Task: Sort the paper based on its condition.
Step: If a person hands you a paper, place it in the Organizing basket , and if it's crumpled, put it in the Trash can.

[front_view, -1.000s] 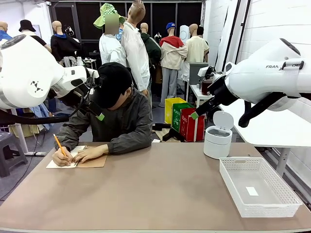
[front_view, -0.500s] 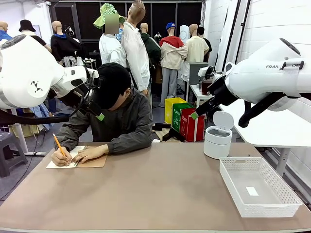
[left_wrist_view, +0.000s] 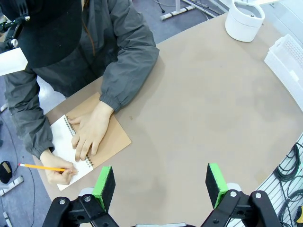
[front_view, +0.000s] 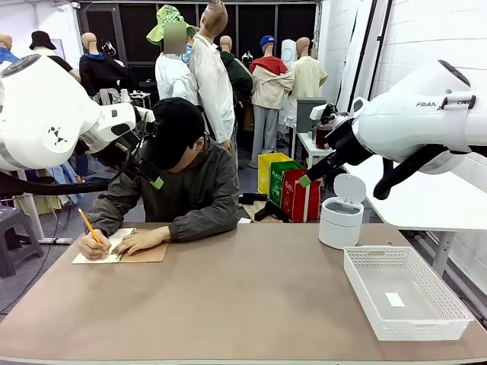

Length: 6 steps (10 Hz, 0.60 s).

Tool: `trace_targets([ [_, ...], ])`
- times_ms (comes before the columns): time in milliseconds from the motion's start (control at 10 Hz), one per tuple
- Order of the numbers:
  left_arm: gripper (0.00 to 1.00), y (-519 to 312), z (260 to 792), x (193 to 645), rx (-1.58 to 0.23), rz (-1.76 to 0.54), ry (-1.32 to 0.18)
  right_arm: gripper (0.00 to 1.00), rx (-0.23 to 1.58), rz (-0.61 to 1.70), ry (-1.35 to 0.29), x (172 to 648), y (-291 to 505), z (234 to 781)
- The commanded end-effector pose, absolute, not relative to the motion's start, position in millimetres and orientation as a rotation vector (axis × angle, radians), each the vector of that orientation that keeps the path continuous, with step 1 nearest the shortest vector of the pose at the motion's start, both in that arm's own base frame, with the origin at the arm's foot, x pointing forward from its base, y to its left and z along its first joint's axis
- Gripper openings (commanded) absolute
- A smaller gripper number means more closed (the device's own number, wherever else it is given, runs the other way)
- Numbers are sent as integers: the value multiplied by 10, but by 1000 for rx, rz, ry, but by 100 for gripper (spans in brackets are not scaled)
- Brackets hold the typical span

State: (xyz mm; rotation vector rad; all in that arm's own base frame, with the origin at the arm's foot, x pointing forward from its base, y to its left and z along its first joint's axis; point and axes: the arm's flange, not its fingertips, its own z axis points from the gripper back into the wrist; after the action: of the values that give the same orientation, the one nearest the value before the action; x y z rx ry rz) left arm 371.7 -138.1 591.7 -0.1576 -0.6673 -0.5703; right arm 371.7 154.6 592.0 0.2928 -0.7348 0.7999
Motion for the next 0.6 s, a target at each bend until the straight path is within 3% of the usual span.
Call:
trace_targets([
  [0, 100, -1373, 5937, 3721, -158, -569, -671, 100, 297, 801, -734, 3717, 1544, 5915],
  [500, 100, -1373, 5937, 3721, -158, -569, -671, 100, 297, 801, -734, 3717, 1544, 5915],
])
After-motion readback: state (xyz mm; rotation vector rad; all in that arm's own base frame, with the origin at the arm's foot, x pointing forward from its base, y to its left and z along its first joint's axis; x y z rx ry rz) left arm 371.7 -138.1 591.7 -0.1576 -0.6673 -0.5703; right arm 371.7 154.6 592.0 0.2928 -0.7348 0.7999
